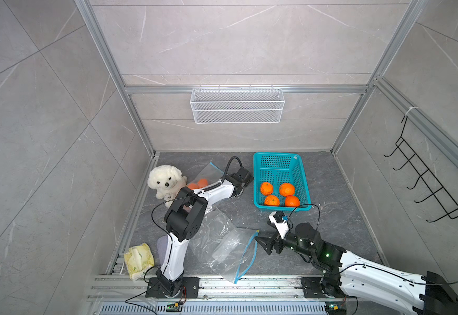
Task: Open the zip-top bag and take out the orange
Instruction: Pick up the zipper food storage bag at the center of the board.
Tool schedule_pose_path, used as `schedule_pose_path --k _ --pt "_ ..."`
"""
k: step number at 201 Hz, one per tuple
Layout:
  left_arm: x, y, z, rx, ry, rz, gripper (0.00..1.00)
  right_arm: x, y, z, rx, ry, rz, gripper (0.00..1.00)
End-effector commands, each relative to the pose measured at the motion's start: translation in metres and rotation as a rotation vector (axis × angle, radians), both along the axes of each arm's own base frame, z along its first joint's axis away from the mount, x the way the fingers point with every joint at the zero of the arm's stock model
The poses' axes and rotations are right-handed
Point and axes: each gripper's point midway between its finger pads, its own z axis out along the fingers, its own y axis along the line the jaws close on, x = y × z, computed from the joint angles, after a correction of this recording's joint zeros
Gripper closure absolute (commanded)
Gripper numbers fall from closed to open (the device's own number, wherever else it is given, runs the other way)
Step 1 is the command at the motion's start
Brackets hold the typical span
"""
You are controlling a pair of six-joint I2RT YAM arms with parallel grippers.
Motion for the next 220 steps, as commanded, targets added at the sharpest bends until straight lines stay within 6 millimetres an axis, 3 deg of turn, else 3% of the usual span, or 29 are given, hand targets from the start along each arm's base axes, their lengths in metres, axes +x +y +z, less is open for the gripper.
schedule_pose_path --k 1,26,48,70,114,132,161,198,220 --pt "-0.003 -0.006 0.023 -0.071 -0.011 -0.029 1.0 0.007 -0.004 0.004 -0.02 -0.018 -0.037 0.0" --pt "-0.003 -0.006 0.04 -0.103 -0.057 -0.038 1.0 0.014 -0.001 0.01 -0.029 -0.04 -0.051 0.01" --pt "-0.006 -0.012 0.068 -0.194 -0.111 -0.075 1.0 0.028 0.008 0.024 -0.044 -0.082 -0.05 0.01" --pt "-0.013 -0.019 0.099 -0.286 -0.157 -0.14 1.0 0.056 0.019 0.045 -0.085 -0.154 -0.066 0.03" --pt "-0.015 -0.012 0.147 -0.436 -0.234 -0.231 1.0 0.119 0.03 0.086 -0.115 -0.303 -0.098 0.02" --pt "-0.022 -0.015 0.164 -0.492 -0.239 -0.288 1.0 0.131 0.035 0.103 -0.117 -0.434 -0.041 0.02" --pt "-0.03 -0.013 0.188 -0.586 -0.28 -0.362 1.0 0.16 0.025 0.124 -0.11 -0.627 -0.096 0.0" --pt "-0.032 0.005 0.213 -0.747 -0.277 -0.457 1.0 0.196 0.034 0.114 -0.135 -0.633 0.028 0.02" --pt "-0.037 0.009 0.22 -0.805 -0.267 -0.493 1.0 0.21 0.026 0.122 -0.053 -0.649 0.064 0.03"
